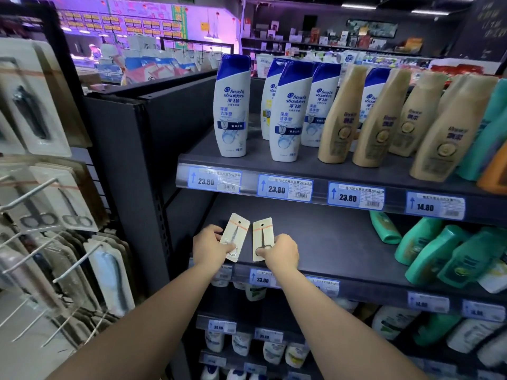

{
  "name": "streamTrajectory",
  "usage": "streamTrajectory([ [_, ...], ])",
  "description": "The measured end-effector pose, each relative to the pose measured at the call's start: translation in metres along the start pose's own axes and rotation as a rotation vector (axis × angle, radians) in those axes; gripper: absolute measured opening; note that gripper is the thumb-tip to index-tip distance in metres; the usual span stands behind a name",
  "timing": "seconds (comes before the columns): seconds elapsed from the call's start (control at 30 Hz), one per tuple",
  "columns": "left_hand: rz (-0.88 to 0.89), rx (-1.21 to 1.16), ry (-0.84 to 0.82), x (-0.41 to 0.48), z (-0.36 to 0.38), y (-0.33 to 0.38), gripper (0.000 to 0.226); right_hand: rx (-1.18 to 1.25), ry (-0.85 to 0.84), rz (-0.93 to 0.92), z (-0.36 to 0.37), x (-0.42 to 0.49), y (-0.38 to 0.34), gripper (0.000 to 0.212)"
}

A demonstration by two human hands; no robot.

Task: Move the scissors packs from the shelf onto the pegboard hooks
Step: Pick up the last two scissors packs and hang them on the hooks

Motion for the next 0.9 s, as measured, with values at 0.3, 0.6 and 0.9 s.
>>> streamTrajectory([
  [0.3,0.042,-0.091,0.008,-0.009,-0.020,0.007,0.015,0.389,-0.007,-0.024,-0.033,-0.016,0.003,0.010],
  [0.6,0.042,-0.378,-0.028,-0.095,-0.064,-0.004,0.011,0.614,-0.157,-0.144,-0.047,-0.093,0.022,0.003],
  [0.9,0.029,-0.641,0.170,-0.175,-0.148,-0.019,0.013,0.573,-0.368,-0.474,-0.030,-0.178,-0.041,0.007],
])
Point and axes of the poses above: each hand's wrist, its own x-axis towards the middle knuckle, its own z-axis out of the palm, y = z × x, the point moved 3 cm from there along x, towards the middle knuckle, and after that the axes turned 1 degree about x, right-handed, at the moved point
